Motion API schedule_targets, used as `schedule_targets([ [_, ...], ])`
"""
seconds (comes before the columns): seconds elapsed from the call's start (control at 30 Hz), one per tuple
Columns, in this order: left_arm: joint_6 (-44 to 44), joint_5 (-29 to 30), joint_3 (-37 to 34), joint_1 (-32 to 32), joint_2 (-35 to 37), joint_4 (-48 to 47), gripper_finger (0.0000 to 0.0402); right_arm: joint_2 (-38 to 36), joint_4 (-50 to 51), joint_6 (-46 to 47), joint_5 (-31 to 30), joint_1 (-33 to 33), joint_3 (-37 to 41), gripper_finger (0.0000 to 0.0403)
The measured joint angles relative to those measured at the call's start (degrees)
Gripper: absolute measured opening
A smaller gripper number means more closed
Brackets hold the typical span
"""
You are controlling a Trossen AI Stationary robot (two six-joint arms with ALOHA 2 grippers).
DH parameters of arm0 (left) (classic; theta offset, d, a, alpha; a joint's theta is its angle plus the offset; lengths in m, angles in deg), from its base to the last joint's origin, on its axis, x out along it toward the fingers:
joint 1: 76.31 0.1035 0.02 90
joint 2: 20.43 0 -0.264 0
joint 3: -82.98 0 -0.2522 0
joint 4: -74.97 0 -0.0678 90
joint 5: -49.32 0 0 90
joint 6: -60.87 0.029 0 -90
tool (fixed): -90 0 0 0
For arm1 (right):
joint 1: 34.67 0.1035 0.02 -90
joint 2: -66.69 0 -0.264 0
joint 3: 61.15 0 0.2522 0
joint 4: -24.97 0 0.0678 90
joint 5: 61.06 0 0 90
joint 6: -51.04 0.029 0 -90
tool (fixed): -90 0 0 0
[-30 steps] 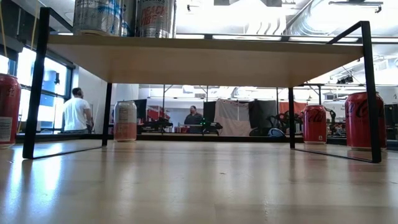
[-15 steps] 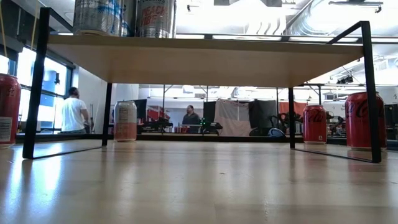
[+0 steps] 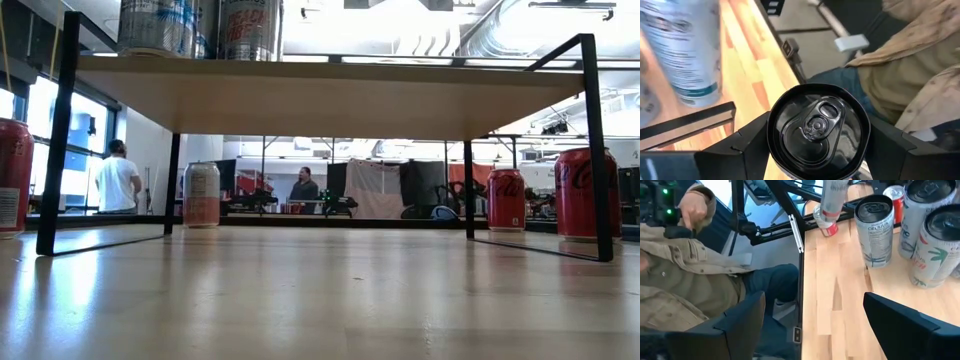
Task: Place canned beverage on shelf
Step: Put the white pink soda can aligned with the other white pink soda cans on the shelf
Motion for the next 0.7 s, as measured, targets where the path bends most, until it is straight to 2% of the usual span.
schedule_targets([
  [0.23,-5.7,10.7,0.0,-14.8,-10.0,6.9,0.0239,0.1,1.8,-0.9,0.0,0.4,0.0,0.0323],
  [0.4,-9.2,17.5,2.2,-21.9,-17.6,8.2,0.0239,0.5,2.1,-0.9,0.0,0.5,0.0,0.0323],
  [0.53,-10.2,24.7,4.8,-25.6,-22.7,8.2,0.0239,0.5,2.1,-0.9,0.6,0.5,0.0,0.0323],
  [0.7,-10.3,30.5,8.1,-26.1,-29.1,8.8,0.0239,0.5,2.1,-0.9,0.5,0.5,0.0,0.0323],
])
